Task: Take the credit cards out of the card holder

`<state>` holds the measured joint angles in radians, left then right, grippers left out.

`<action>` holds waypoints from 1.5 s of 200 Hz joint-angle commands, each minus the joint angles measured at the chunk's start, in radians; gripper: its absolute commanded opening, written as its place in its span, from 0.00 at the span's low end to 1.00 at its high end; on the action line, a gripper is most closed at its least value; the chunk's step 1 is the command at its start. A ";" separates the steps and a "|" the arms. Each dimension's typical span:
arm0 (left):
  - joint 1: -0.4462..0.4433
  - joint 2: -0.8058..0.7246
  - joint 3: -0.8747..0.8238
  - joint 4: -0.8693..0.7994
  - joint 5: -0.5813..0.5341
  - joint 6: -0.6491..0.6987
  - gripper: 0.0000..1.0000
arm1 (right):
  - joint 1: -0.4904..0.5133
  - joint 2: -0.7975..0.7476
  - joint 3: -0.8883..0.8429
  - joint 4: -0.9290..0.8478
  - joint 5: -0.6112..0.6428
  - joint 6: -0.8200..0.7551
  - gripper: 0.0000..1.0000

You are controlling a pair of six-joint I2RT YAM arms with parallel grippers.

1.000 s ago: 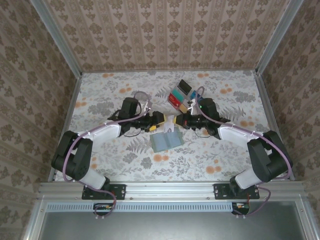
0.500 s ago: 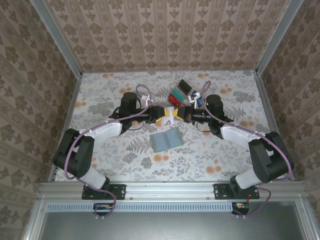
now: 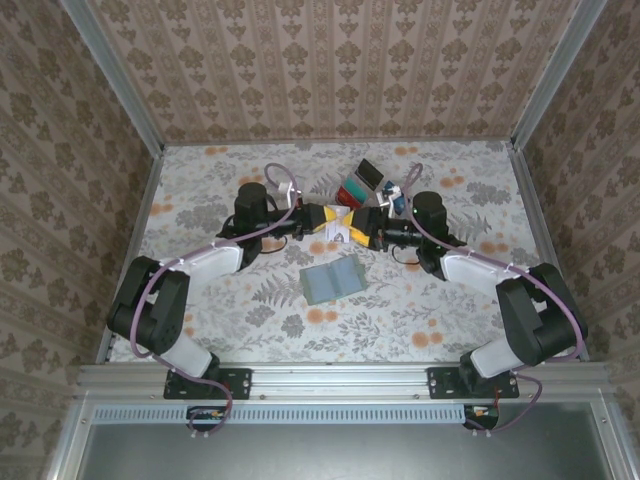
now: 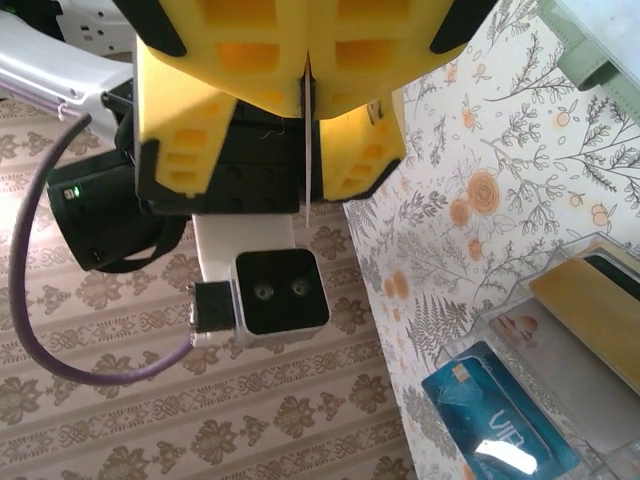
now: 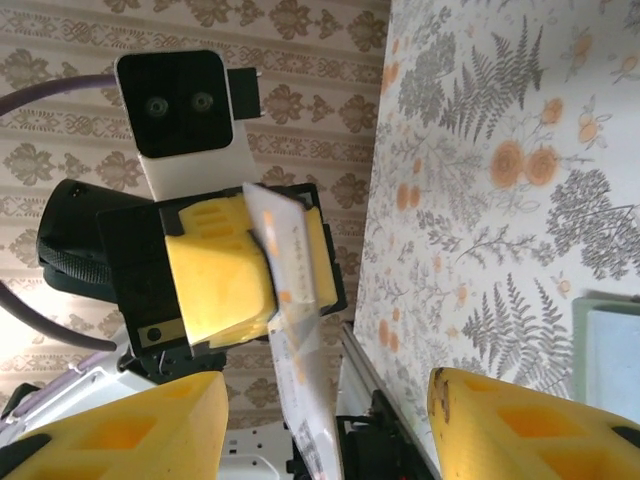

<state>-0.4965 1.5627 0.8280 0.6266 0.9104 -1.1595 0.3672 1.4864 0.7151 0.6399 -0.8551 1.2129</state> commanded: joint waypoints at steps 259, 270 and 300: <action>0.191 -0.245 0.026 -0.932 -0.480 0.435 1.00 | 0.014 0.004 0.531 -1.106 0.591 -1.173 0.00; 0.205 -0.250 0.027 -0.955 -0.485 0.453 1.00 | 0.016 0.048 0.576 -1.145 0.596 -1.244 0.00; 0.223 -0.272 0.014 -0.982 -0.494 0.474 1.00 | 0.023 0.157 0.668 -1.257 0.637 -1.404 0.00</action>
<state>-0.2840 1.3228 0.8459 -0.2798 0.4473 -0.7502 0.3828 1.5677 1.3140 -0.4362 -0.2939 0.0418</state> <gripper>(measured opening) 0.993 0.067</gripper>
